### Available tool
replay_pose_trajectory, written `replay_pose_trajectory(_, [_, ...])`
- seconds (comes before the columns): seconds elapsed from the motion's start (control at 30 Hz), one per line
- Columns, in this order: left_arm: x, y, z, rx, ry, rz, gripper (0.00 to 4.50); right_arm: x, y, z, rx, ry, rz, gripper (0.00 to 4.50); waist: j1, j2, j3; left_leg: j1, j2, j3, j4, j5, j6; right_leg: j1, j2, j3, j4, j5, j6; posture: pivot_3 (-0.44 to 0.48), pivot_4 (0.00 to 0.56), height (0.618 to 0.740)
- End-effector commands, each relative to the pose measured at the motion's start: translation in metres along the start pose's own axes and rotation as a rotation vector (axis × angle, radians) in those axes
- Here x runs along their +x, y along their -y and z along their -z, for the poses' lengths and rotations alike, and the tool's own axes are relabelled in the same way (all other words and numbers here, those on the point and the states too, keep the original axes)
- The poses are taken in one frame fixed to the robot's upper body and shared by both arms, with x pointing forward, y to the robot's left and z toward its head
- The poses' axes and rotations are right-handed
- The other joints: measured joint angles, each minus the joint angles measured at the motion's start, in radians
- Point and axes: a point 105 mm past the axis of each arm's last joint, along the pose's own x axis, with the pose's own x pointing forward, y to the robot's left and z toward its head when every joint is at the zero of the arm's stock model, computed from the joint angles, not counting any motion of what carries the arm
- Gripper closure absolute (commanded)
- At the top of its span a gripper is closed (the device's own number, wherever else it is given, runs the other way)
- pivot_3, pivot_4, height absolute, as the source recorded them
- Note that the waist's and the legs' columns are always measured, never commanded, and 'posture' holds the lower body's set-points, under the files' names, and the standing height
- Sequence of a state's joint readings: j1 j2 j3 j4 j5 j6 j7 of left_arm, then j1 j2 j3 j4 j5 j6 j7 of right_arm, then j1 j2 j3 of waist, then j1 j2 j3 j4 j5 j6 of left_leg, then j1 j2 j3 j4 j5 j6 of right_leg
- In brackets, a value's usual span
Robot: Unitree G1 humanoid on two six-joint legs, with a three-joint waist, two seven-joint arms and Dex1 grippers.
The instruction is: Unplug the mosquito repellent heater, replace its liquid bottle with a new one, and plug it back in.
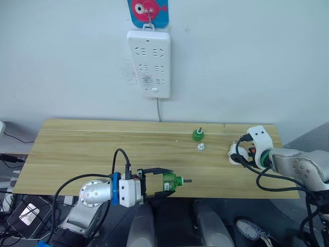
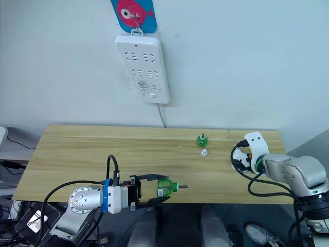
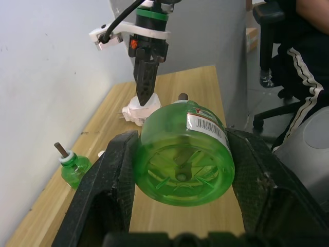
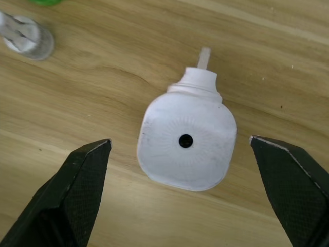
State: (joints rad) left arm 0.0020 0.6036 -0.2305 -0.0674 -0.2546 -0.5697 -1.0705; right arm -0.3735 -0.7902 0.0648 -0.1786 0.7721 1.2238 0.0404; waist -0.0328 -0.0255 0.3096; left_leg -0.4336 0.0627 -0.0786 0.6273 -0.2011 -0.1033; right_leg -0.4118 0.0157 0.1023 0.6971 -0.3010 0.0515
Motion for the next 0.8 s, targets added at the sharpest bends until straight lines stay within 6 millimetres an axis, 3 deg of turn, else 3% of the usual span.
replay_pose_trajectory(0.03, [0.004,0.003,-0.006,0.007,0.018,0.004,2.17,0.003,0.007,-0.003,-0.008,-0.002,0.031,0.00,0.000,0.000,0.000,0.000,0.000,0.000,0.000,0.000,0.000,0.000,0.000,0.000,0.000,0.000,0.000,0.000,0.330,0.735])
replay_pose_trajectory(0.7, [0.010,-0.002,-0.009,-0.001,0.018,0.001,2.17,0.026,0.010,-0.002,-0.008,-0.068,-0.040,0.00,0.000,0.003,0.003,0.000,0.000,0.000,-0.001,0.000,0.000,0.000,0.000,0.000,0.000,-0.002,0.003,0.010,0.324,0.735])
replay_pose_trajectory(0.8, [0.011,-0.004,-0.009,-0.005,0.017,0.000,2.17,0.026,0.008,-0.003,-0.018,-0.063,-0.050,0.89,0.000,0.004,0.003,0.000,0.000,0.000,-0.001,0.000,0.000,0.000,0.000,0.000,0.000,-0.002,0.003,0.008,0.322,0.735])
